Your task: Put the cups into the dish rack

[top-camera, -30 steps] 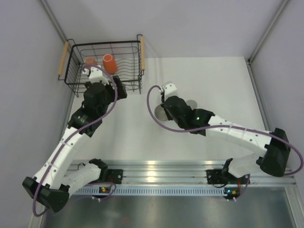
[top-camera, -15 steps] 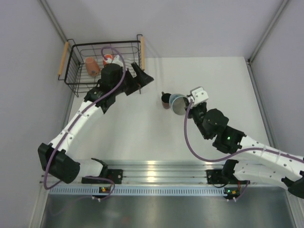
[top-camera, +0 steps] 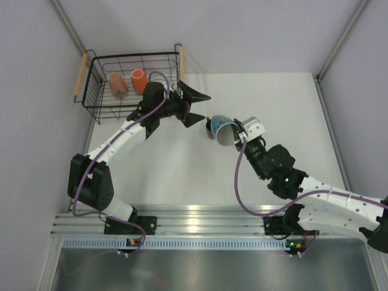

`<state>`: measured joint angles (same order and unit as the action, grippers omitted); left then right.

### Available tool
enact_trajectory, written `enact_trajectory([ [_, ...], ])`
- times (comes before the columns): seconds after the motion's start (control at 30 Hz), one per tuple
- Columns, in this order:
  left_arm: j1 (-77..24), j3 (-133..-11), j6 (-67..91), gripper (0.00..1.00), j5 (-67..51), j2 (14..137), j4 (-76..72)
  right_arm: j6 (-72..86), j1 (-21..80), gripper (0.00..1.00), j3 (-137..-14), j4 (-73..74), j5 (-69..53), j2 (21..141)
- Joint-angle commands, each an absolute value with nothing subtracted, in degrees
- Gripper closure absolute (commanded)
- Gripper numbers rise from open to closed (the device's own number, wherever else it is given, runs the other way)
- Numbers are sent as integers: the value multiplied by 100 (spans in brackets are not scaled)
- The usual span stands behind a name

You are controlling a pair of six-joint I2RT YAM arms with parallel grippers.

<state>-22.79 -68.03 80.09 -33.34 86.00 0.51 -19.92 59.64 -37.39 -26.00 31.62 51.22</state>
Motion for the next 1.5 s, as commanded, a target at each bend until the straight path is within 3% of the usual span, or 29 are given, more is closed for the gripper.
enact_trajectory([
  [0.0,-2276,-6663,9086,1,-4008,8815,-956,-2267,6056,100,-3876,-3709,2962,5054],
  [0.47,-2320,-6117,10501,1,-4420,8868,-2047,-2329,6091,100,-4026,-3963,2865,5484],
  [1.47,-3181,-5405,10740,1,-4430,8200,-2048,-2690,6100,100,-4535,-3858,2927,5958],
])
